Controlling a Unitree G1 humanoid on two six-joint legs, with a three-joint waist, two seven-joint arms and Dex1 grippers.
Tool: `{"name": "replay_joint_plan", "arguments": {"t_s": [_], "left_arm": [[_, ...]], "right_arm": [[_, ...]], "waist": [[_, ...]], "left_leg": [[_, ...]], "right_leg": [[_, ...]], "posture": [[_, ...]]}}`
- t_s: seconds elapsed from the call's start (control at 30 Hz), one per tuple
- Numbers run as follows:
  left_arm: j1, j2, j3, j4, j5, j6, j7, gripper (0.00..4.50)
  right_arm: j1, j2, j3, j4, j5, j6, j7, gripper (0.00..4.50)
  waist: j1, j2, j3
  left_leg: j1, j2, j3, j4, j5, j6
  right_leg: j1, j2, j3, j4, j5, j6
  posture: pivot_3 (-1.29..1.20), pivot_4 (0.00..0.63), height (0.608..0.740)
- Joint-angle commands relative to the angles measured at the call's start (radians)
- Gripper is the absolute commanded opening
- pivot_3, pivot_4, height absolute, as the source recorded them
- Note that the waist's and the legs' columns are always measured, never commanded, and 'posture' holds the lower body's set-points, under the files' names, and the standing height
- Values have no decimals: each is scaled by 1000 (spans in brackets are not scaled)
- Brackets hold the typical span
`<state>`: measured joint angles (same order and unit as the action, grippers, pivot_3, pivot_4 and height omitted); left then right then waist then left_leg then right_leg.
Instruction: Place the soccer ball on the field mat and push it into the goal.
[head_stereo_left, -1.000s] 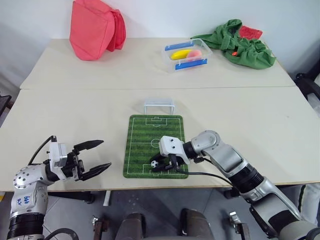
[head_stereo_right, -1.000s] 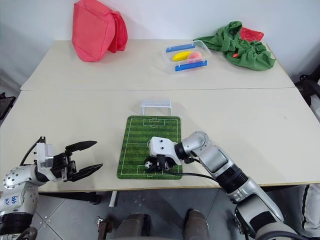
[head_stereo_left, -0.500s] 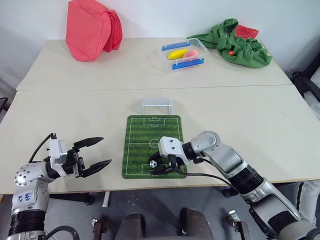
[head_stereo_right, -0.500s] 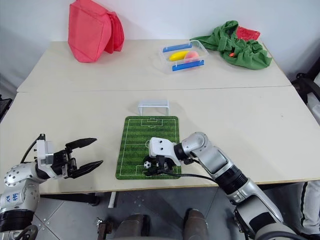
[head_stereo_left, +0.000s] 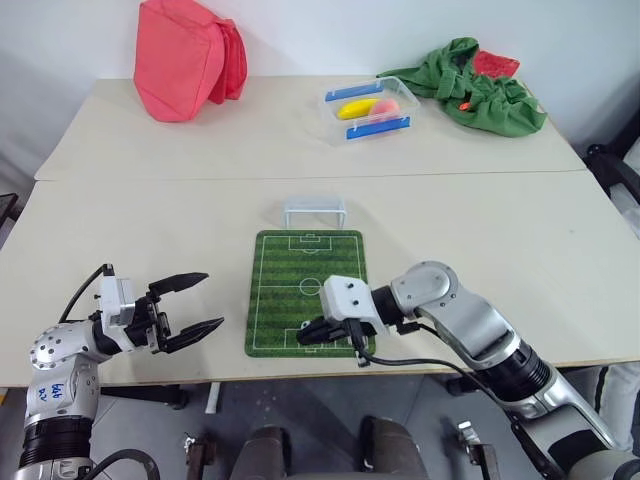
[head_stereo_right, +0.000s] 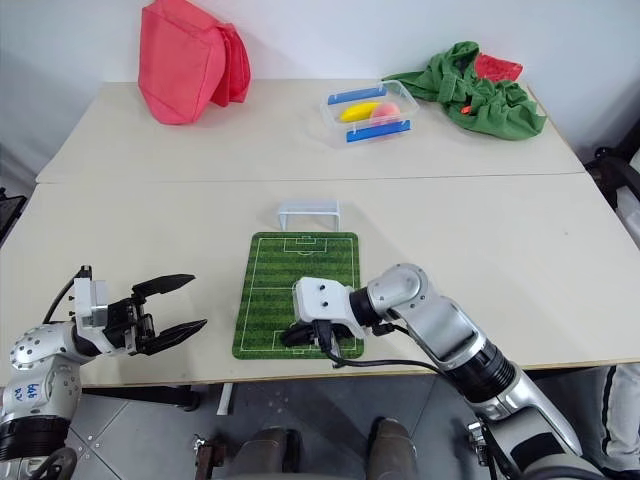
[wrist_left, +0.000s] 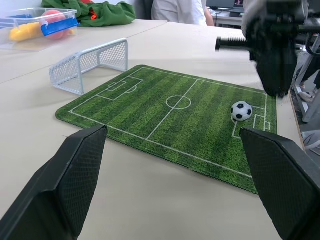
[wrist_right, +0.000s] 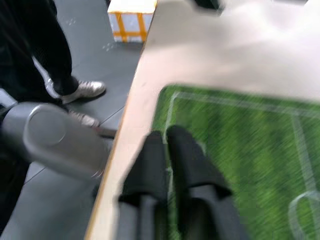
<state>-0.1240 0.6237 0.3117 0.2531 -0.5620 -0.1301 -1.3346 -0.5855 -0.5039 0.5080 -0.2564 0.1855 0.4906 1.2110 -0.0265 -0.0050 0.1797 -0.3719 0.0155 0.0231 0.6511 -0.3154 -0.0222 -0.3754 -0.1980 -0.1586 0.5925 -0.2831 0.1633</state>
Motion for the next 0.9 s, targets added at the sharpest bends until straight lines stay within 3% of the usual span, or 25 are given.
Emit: {"name": "replay_joint_plan", "arguments": {"t_s": [0.03, 0.5, 0.73, 0.9], "left_arm": [[11, -7, 3, -16, -19, 3, -12, 4500], [-5, 7, 9, -16, -18, 22, -23, 4500], [-118, 16, 31, 75, -14, 8, -15, 4500], [-161, 19, 28, 119, -2, -9, -15, 4500]], "right_arm": [[16, 0, 17, -69, 14, 18, -3, 53], [11, 110, -24, 169, -14, -53, -109, 53], [-235, 160, -238, 523, -46, -199, -310, 53], [-343, 150, -360, 583, -15, -220, -355, 53]], "waist": [[-2, 0, 0], [-1, 0, 0], [-3, 0, 0], [-6, 0, 0]], "left_leg": [[0, 0, 0, 0, 0, 0], [0, 0, 0, 0, 0, 0], [0, 0, 0, 2, 0, 0], [0, 0, 1, -3, 0, 0]], "right_leg": [[0, 0, 0, 0, 0, 0], [0, 0, 0, 0, 0, 0], [0, 0, 1, 2, 0, -1], [-1, 1, 0, 0, 0, -1]], "posture": [[0, 150, 740], [0, 150, 740], [0, 150, 740], [0, 150, 740]]}}
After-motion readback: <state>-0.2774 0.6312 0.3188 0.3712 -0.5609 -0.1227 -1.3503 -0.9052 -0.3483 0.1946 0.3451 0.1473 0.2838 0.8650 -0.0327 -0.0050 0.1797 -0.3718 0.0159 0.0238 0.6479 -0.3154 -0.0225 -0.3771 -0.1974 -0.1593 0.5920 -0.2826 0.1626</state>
